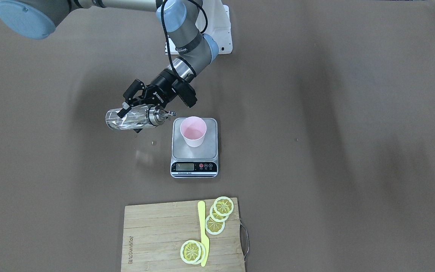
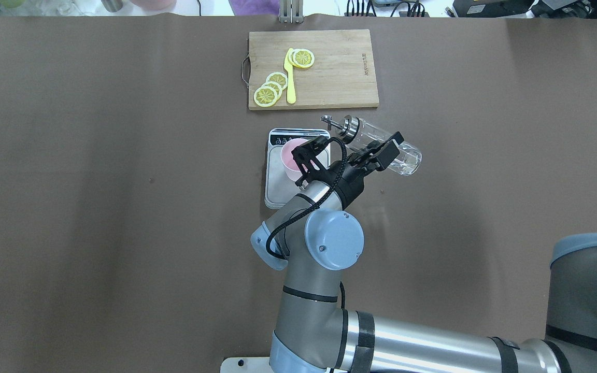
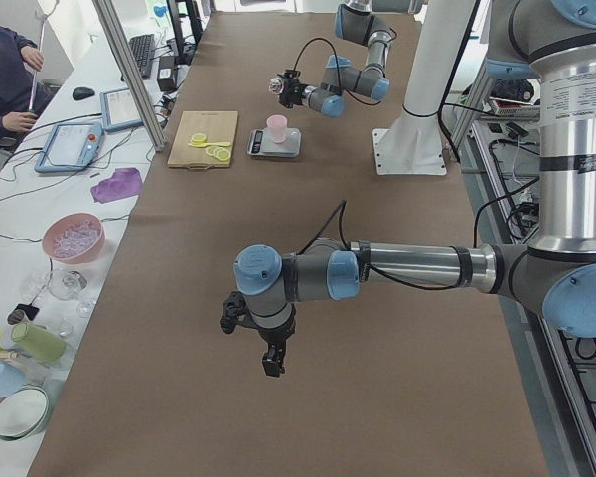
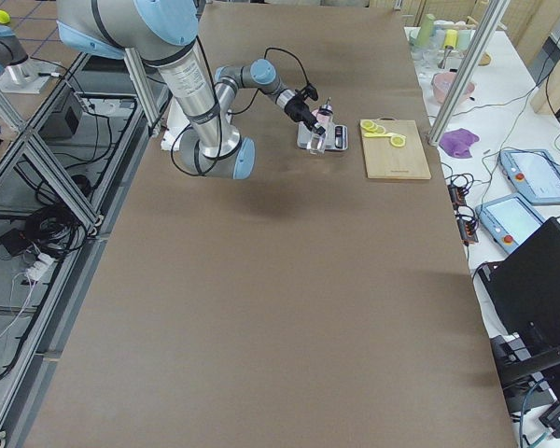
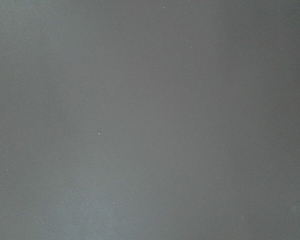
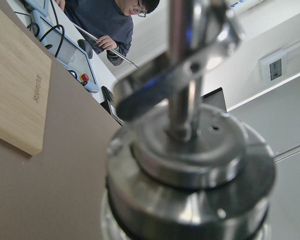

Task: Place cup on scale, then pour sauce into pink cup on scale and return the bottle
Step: 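Tilt the sauce bottle spout down into the pink cup with the right gripper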

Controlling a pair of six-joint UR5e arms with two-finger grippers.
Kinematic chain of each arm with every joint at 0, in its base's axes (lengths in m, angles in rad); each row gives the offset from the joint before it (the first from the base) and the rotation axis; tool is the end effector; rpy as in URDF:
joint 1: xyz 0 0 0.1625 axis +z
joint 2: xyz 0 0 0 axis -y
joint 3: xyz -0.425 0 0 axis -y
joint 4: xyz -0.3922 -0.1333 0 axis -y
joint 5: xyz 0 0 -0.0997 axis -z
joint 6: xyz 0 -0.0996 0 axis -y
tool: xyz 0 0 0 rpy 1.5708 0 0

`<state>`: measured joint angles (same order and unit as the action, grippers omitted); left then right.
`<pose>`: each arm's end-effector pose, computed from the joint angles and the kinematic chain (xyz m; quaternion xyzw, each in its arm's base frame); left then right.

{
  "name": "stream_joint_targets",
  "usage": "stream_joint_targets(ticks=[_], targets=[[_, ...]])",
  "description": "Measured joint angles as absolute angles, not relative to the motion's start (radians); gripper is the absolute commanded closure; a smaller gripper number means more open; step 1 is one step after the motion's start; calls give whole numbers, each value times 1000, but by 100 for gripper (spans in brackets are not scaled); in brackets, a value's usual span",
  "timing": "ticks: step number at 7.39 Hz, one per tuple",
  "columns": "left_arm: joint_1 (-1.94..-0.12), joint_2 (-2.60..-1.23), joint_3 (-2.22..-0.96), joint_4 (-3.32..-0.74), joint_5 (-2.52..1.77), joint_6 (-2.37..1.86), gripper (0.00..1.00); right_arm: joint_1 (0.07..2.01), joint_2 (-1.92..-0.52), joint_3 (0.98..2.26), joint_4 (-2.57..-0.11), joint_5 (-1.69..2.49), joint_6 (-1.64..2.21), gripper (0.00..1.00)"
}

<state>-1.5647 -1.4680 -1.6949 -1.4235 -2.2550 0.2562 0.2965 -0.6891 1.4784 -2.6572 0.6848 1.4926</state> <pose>-0.0677 -0.4381 0.6660 -0.0171 0.3396 0.1020 0.9349 -0.5899 -0.4003 0.2438 0.3916 0.2103 0.0343 0.8951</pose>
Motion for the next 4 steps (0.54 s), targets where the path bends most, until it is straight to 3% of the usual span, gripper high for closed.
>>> stream_joint_targets(ticks=[4], targets=[[-1565, -1468, -1690, -1424, -2255, 256, 1, 288, -688, 1477, -2744, 684, 1493, 100]])
